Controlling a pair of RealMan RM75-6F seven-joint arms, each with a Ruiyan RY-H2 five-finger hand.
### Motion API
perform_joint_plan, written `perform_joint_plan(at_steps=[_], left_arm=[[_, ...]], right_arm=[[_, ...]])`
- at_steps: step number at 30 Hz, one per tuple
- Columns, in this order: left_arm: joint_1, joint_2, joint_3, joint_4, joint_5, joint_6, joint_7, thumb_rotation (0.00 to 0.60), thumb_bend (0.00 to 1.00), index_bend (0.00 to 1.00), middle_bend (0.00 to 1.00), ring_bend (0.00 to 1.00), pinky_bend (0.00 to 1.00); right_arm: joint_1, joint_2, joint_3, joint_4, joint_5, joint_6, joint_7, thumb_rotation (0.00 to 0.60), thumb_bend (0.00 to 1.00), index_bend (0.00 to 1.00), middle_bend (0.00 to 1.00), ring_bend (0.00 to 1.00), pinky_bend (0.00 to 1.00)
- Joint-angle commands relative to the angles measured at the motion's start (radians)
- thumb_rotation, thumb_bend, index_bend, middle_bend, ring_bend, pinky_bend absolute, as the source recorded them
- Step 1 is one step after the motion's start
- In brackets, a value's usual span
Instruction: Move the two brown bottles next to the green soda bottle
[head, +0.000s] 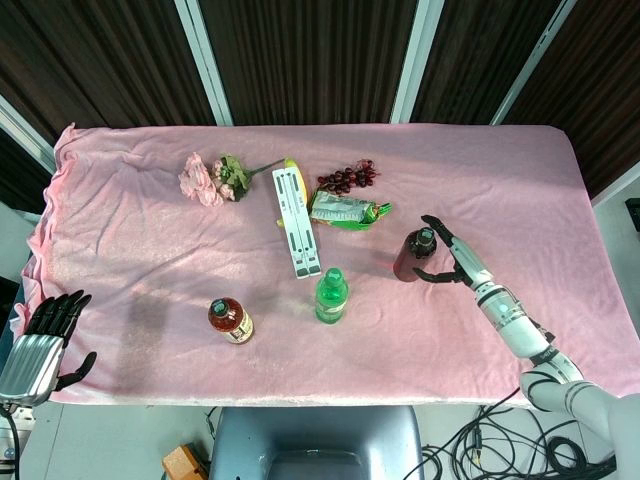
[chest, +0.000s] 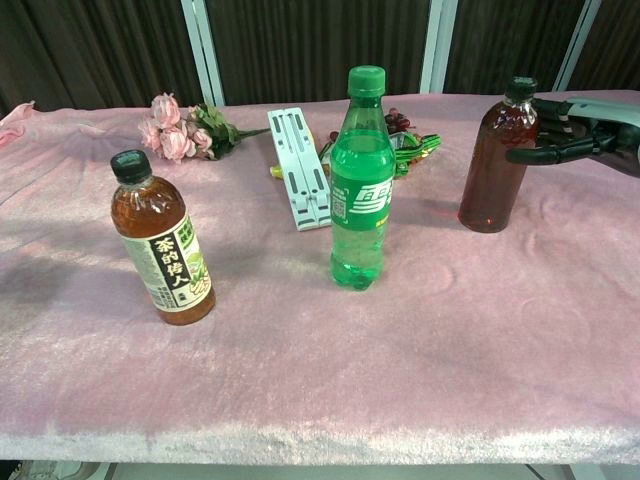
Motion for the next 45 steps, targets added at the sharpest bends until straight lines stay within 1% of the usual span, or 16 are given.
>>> perform_joint_plan(at_steps=[1, 7, 11, 13, 14, 17, 18, 19, 20, 21, 23, 26, 29, 34, 39, 45], left_arm=[[0.0, -0.001, 0.0, 0.001, 0.0, 0.0, 0.001, 0.6, 0.33, 0.0, 0.04, 0.0, 0.06], [-0.003, 0.0, -0.001, -0.001, -0.006, -0.008, 0.002, 0.6, 0.33, 0.0, 0.04, 0.0, 0.06], [-0.006, 0.0, -0.004, -0.003, -0.007, -0.01, 0.005, 0.6, 0.33, 0.0, 0.04, 0.0, 0.06], [-0.007, 0.0, -0.004, -0.004, -0.01, -0.014, 0.008, 0.6, 0.34, 0.0, 0.04, 0.0, 0.06], [-0.008, 0.0, -0.004, -0.004, -0.011, -0.016, 0.01, 0.6, 0.34, 0.0, 0.04, 0.0, 0.06], [-0.008, 0.0, -0.005, -0.005, -0.013, -0.017, 0.01, 0.6, 0.34, 0.0, 0.04, 0.0, 0.06], [-0.008, 0.0, -0.005, -0.005, -0.013, -0.017, 0.011, 0.6, 0.34, 0.0, 0.04, 0.0, 0.06], [-0.008, 0.0, -0.005, -0.005, -0.014, -0.017, 0.011, 0.6, 0.34, 0.0, 0.04, 0.0, 0.06], [-0.008, 0.001, -0.005, -0.006, -0.014, -0.017, 0.01, 0.6, 0.34, 0.0, 0.04, 0.0, 0.06], [-0.008, 0.0, -0.005, -0.005, -0.014, -0.017, 0.01, 0.6, 0.34, 0.0, 0.04, 0.0, 0.06], [-0.007, 0.002, -0.004, -0.004, -0.018, -0.019, 0.008, 0.6, 0.35, 0.0, 0.04, 0.0, 0.06], [-0.006, 0.004, -0.003, -0.004, -0.019, -0.02, 0.006, 0.6, 0.35, 0.0, 0.04, 0.01, 0.06], [-0.004, 0.004, -0.002, -0.004, -0.019, -0.017, 0.005, 0.6, 0.35, 0.0, 0.04, 0.01, 0.06], [-0.003, 0.003, -0.003, -0.004, -0.021, -0.017, 0.005, 0.6, 0.35, 0.0, 0.04, 0.01, 0.06], [-0.004, 0.003, -0.002, -0.006, -0.018, -0.017, 0.009, 0.6, 0.35, 0.0, 0.04, 0.01, 0.06], [-0.003, 0.004, -0.001, -0.009, -0.015, -0.015, 0.009, 0.6, 0.35, 0.0, 0.04, 0.01, 0.06]], right_arm=[[0.0, 0.001, -0.003, 0.001, 0.001, -0.004, 0.002, 0.6, 0.34, 0.0, 0.0, 0.0, 0.06], [0.011, -0.015, -0.01, 0.02, 0.004, -0.027, 0.022, 0.6, 0.34, 0.0, 0.0, 0.0, 0.07], [0.027, -0.038, -0.008, 0.042, 0.003, -0.038, 0.04, 0.6, 0.34, 0.0, 0.0, 0.0, 0.12], [0.036, -0.052, -0.004, 0.055, 0.005, -0.043, 0.041, 0.6, 0.34, 0.01, 0.03, 0.0, 0.15], [0.039, -0.058, -0.001, 0.06, 0.007, -0.044, 0.038, 0.6, 0.34, 0.03, 0.07, 0.01, 0.17], [0.042, -0.066, 0.003, 0.067, 0.012, -0.045, 0.032, 0.6, 0.34, 0.14, 0.14, 0.06, 0.22], [0.043, -0.071, 0.005, 0.071, 0.015, -0.044, 0.027, 0.6, 0.34, 0.2, 0.18, 0.1, 0.25], [0.044, -0.075, 0.007, 0.075, 0.017, -0.044, 0.021, 0.6, 0.34, 0.32, 0.25, 0.19, 0.32], [0.044, -0.083, 0.011, 0.081, 0.022, -0.043, 0.009, 0.6, 0.34, 0.46, 0.34, 0.3, 0.41], [0.044, -0.091, 0.016, 0.088, 0.029, -0.042, -0.004, 0.6, 0.34, 0.56, 0.41, 0.39, 0.48], [0.04, -0.114, 0.026, 0.107, 0.05, -0.045, -0.048, 0.6, 0.34, 0.69, 0.5, 0.51, 0.58], [0.033, -0.142, 0.046, 0.13, 0.078, -0.035, -0.097, 0.6, 0.34, 0.82, 0.59, 0.61, 0.67], [0.026, -0.157, 0.063, 0.139, 0.091, -0.008, -0.128, 0.6, 0.35, 0.9, 0.65, 0.67, 0.74], [0.002, -0.153, 0.068, 0.107, 0.061, 0.115, -0.185, 0.6, 0.35, 0.94, 0.68, 0.71, 0.78], [-0.022, -0.1, 0.051, -0.025, 0.006, 0.225, -0.236, 0.6, 0.35, 0.94, 0.69, 0.71, 0.78], [-0.027, -0.063, 0.026, -0.164, -0.027, 0.242, -0.313, 0.6, 0.35, 0.94, 0.69, 0.71, 0.78]])
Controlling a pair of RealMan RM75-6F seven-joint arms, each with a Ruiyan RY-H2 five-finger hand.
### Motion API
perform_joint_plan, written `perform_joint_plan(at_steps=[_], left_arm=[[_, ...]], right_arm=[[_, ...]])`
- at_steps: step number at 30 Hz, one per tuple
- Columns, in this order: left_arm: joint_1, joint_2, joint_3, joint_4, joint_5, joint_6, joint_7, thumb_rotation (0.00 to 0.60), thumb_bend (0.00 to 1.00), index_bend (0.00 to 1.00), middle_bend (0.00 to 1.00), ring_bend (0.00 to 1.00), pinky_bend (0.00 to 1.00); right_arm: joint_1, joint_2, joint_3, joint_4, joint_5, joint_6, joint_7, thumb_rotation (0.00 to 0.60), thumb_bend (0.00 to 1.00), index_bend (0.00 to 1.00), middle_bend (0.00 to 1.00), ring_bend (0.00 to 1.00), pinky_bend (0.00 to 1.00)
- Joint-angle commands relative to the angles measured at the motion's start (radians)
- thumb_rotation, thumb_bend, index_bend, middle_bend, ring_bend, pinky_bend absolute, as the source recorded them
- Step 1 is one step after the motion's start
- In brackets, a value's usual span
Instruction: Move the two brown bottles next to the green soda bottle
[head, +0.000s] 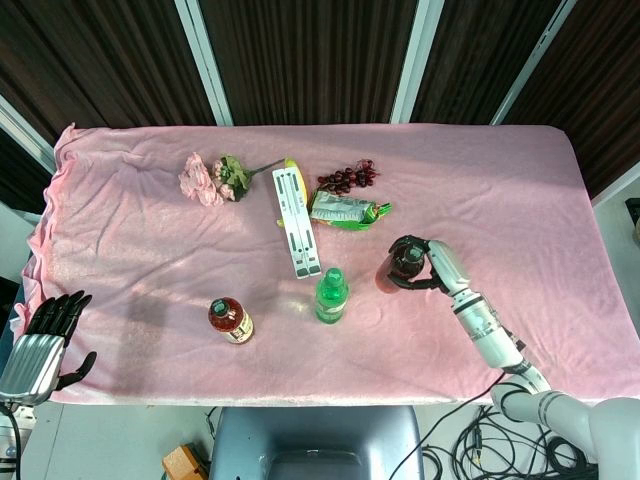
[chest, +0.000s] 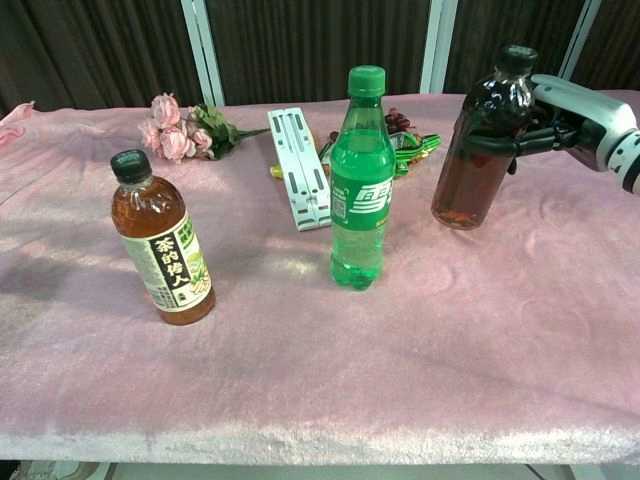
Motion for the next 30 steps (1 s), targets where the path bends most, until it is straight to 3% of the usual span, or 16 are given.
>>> perform_joint_plan(at_steps=[1, 30], left_arm=[[0.0, 0.001, 0.0, -0.001, 0.001, 0.001, -0.001, 0.6, 0.35, 0.0, 0.04, 0.01, 0.06], [0.0, 0.001, 0.006, -0.003, 0.006, -0.005, 0.004, 0.6, 0.35, 0.0, 0.04, 0.01, 0.06]], right_arm=[[-0.007, 0.024, -0.019, -0.079, -0.028, 0.017, -0.061, 0.6, 0.35, 0.94, 0.69, 0.71, 0.78], [0.001, -0.088, -0.043, -0.01, -0.026, -0.019, -0.007, 0.6, 0.35, 0.94, 0.69, 0.71, 0.78]])
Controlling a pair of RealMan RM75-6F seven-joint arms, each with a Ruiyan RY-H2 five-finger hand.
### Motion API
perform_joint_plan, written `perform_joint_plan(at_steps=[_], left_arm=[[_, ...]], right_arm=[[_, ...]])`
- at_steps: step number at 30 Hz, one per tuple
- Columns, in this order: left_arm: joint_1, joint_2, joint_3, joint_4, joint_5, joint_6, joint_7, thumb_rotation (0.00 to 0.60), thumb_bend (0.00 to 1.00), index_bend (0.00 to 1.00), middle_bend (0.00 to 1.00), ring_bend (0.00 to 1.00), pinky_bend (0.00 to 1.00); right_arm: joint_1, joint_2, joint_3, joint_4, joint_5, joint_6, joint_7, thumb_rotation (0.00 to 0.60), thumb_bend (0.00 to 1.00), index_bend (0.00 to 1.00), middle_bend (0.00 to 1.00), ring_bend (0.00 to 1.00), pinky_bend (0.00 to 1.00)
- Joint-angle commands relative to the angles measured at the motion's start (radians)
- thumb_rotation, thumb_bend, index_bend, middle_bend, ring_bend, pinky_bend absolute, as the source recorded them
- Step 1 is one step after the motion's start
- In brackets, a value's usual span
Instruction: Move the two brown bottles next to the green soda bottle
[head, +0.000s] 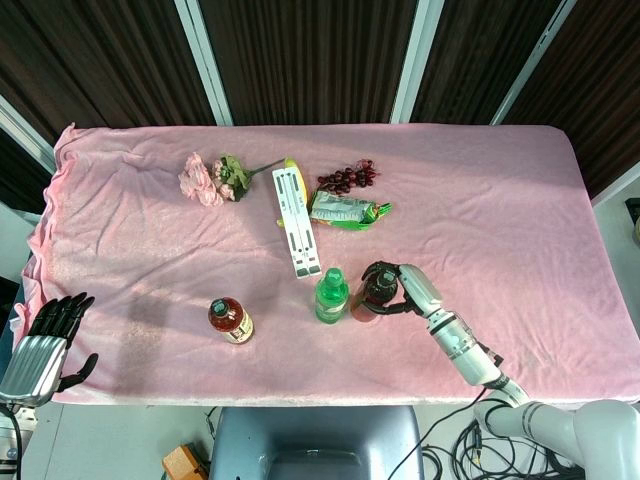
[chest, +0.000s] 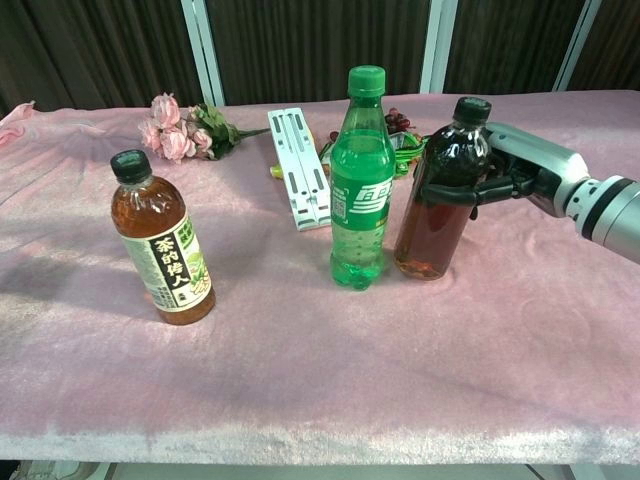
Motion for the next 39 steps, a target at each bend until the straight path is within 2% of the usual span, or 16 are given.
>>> perform_joint_plan(at_steps=[1, 11, 18, 21, 26, 31, 36, 39], left_arm=[[0.0, 0.0, 0.0, 0.0, 0.0, 0.0, -0.001, 0.6, 0.35, 0.0, 0.04, 0.01, 0.06], [0.001, 0.002, 0.002, 0.0, 0.003, 0.002, -0.004, 0.6, 0.35, 0.0, 0.04, 0.01, 0.06], [0.002, 0.002, 0.003, 0.0, 0.006, 0.004, -0.003, 0.6, 0.35, 0.0, 0.04, 0.01, 0.06], [0.002, 0.002, 0.003, 0.0, 0.007, 0.005, -0.004, 0.6, 0.35, 0.0, 0.04, 0.01, 0.06], [0.0, 0.002, 0.004, 0.0, 0.008, 0.002, -0.003, 0.6, 0.35, 0.0, 0.04, 0.01, 0.06], [0.001, 0.002, 0.004, 0.0, 0.009, 0.004, -0.003, 0.6, 0.35, 0.0, 0.04, 0.01, 0.06], [0.001, 0.002, 0.005, 0.0, 0.01, 0.003, -0.006, 0.6, 0.35, 0.0, 0.04, 0.01, 0.06], [0.0, 0.003, 0.004, 0.0, 0.01, 0.003, -0.008, 0.6, 0.35, 0.0, 0.04, 0.01, 0.06]], right_arm=[[0.0, -0.01, -0.003, 0.012, -0.003, 0.0, 0.002, 0.6, 0.35, 0.94, 0.69, 0.71, 0.78], [0.006, -0.031, -0.009, 0.036, -0.014, 0.004, -0.008, 0.6, 0.35, 0.93, 0.69, 0.71, 0.78], [0.006, -0.039, -0.021, 0.057, -0.031, 0.016, 0.01, 0.6, 0.35, 0.83, 0.69, 0.69, 0.76], [0.008, -0.039, -0.03, 0.066, -0.039, 0.017, 0.022, 0.6, 0.35, 0.73, 0.65, 0.64, 0.72], [0.013, -0.029, -0.042, 0.066, -0.049, 0.008, 0.033, 0.6, 0.35, 0.5, 0.48, 0.52, 0.66], [0.014, -0.024, -0.046, 0.064, -0.051, 0.008, 0.034, 0.6, 0.35, 0.34, 0.37, 0.44, 0.62], [0.015, -0.015, -0.05, 0.054, -0.054, 0.01, 0.037, 0.6, 0.35, 0.11, 0.27, 0.35, 0.55], [0.015, -0.007, -0.051, 0.043, -0.058, 0.018, 0.041, 0.6, 0.35, 0.03, 0.22, 0.31, 0.53]])
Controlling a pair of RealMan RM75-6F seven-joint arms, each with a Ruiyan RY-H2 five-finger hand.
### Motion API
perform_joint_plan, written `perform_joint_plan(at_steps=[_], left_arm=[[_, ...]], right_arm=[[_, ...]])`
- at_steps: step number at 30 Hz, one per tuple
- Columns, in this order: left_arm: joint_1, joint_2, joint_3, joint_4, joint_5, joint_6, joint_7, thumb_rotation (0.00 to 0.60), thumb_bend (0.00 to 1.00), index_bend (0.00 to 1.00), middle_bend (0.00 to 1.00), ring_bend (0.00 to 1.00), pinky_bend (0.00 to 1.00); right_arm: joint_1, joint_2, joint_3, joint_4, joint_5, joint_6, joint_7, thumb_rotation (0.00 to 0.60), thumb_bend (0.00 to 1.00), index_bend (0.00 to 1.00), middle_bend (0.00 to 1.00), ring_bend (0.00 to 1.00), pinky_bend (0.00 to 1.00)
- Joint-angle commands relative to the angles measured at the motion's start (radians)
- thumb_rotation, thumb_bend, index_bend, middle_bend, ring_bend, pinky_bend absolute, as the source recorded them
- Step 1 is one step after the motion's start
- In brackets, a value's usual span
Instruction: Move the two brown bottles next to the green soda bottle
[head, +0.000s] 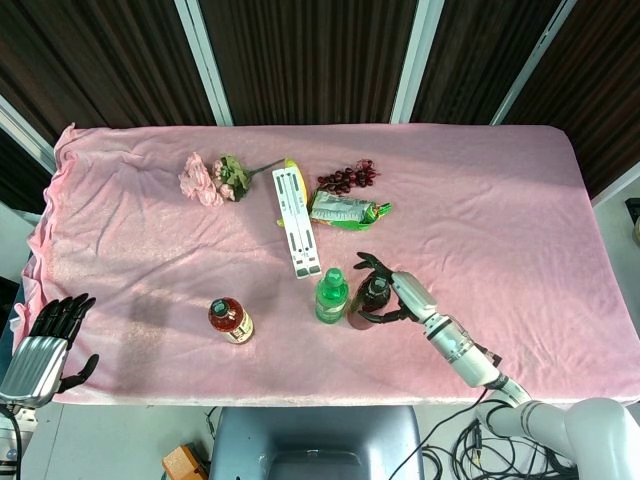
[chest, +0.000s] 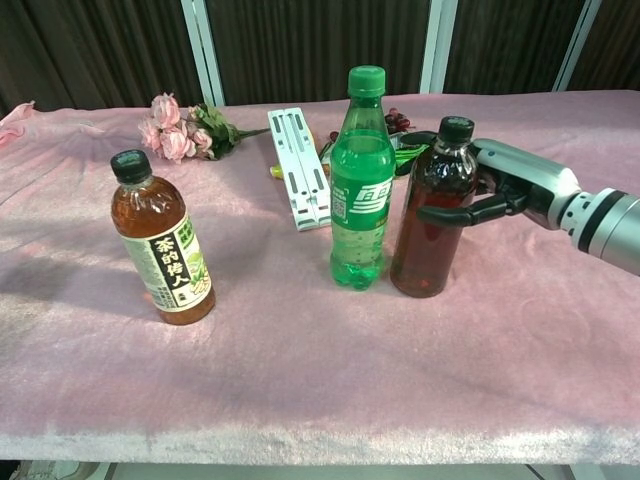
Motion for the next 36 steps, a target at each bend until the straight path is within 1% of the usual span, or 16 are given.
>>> perform_joint_plan(at_steps=[1, 8, 11, 14, 19, 23, 24, 27, 29, 33, 36], left_arm=[[0.0, 0.0, 0.0, 0.0, 0.001, 0.0, -0.001, 0.6, 0.35, 0.0, 0.04, 0.01, 0.06], [0.0, 0.002, 0.001, 0.001, 0.004, 0.003, -0.007, 0.6, 0.35, 0.0, 0.04, 0.01, 0.06], [0.001, 0.003, 0.001, 0.001, 0.006, 0.005, -0.01, 0.6, 0.35, 0.0, 0.04, 0.01, 0.06], [0.002, 0.004, 0.004, 0.003, 0.018, 0.013, -0.022, 0.6, 0.35, 0.0, 0.03, 0.01, 0.07], [-0.005, 0.005, 0.015, 0.017, 0.054, 0.017, -0.066, 0.6, 0.35, 0.0, 0.01, 0.01, 0.07], [-0.015, -0.002, 0.024, 0.041, 0.103, 0.035, -0.123, 0.6, 0.35, 0.0, 0.0, 0.01, 0.08], [-0.018, -0.004, 0.027, 0.049, 0.12, 0.043, -0.147, 0.6, 0.35, 0.0, 0.0, 0.01, 0.09], [-0.033, -0.026, 0.041, 0.097, 0.191, 0.085, -0.28, 0.6, 0.35, 0.0, 0.0, 0.0, 0.11], [-0.05, -0.067, 0.05, 0.147, 0.237, 0.126, -0.45, 0.6, 0.34, 0.0, 0.0, 0.0, 0.12], [-0.072, -0.175, 0.048, 0.25, 0.264, 0.184, -0.683, 0.6, 0.33, 0.0, 0.0, 0.0, 0.12], [-0.091, -0.238, 0.053, 0.293, 0.259, 0.174, -0.791, 0.6, 0.33, 0.0, 0.0, 0.0, 0.1]], right_arm=[[-0.001, 0.008, -0.002, -0.009, -0.004, 0.007, 0.002, 0.6, 0.35, 0.01, 0.21, 0.3, 0.52], [-0.01, 0.046, -0.008, -0.064, -0.019, 0.043, -0.016, 0.6, 0.34, 0.0, 0.18, 0.28, 0.5], [-0.024, 0.071, -0.013, -0.098, -0.028, 0.072, -0.051, 0.6, 0.33, 0.0, 0.16, 0.25, 0.48], [-0.048, 0.109, -0.024, -0.141, -0.043, 0.115, -0.123, 0.6, 0.32, 0.0, 0.14, 0.22, 0.44], [-0.112, 0.203, -0.034, -0.249, -0.06, 0.216, -0.307, 0.6, 0.28, 0.0, 0.06, 0.13, 0.39], [-0.164, 0.289, -0.047, -0.344, -0.065, 0.27, -0.441, 0.6, 0.27, 0.0, 0.0, 0.07, 0.35], [-0.178, 0.311, -0.055, -0.364, -0.069, 0.282, -0.472, 0.6, 0.27, 0.0, 0.0, 0.05, 0.33], [-0.229, 0.395, -0.097, -0.431, -0.093, 0.32, -0.568, 0.6, 0.27, 0.0, 0.0, 0.02, 0.24], [-0.282, 0.456, -0.136, -0.463, -0.115, 0.362, -0.648, 0.6, 0.27, 0.0, 0.0, 0.01, 0.18], [-0.361, 0.514, -0.185, -0.488, -0.137, 0.42, -0.708, 0.6, 0.27, 0.0, 0.0, 0.0, 0.08], [-0.398, 0.534, -0.199, -0.493, -0.151, 0.451, -0.753, 0.6, 0.27, 0.0, 0.0, 0.0, 0.07]])
